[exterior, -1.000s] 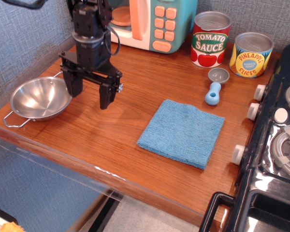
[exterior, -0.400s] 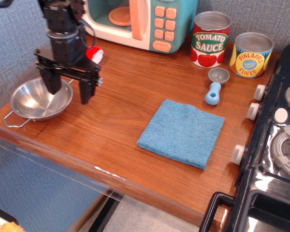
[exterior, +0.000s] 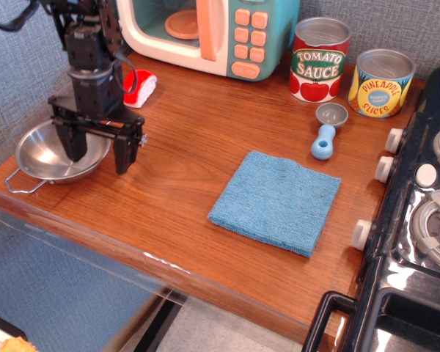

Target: Move the bowl to the right of the sushi.

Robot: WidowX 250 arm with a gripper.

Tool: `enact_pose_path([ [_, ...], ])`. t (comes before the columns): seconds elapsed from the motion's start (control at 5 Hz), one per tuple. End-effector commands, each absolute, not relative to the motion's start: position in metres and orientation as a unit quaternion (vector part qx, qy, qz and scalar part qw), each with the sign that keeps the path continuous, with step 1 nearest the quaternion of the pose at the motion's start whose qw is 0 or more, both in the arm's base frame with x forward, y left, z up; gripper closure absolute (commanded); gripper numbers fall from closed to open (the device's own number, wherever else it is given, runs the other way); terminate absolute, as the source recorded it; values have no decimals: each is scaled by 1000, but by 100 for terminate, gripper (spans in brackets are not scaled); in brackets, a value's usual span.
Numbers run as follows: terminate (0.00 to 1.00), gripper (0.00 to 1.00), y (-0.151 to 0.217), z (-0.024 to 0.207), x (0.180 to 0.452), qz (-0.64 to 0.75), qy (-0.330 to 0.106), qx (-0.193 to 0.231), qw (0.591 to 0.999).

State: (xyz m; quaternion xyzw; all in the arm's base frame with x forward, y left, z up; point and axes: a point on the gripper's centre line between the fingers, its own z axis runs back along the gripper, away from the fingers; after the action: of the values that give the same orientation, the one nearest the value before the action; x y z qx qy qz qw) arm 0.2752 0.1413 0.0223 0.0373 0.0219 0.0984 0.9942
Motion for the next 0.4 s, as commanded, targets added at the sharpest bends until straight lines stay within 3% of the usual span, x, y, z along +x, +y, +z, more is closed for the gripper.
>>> enact_pose_path([
  [0.0,0,100,151,17,279,106,8,42,993],
  [0.2,0,100,152,17,279,106,9,41,993],
])
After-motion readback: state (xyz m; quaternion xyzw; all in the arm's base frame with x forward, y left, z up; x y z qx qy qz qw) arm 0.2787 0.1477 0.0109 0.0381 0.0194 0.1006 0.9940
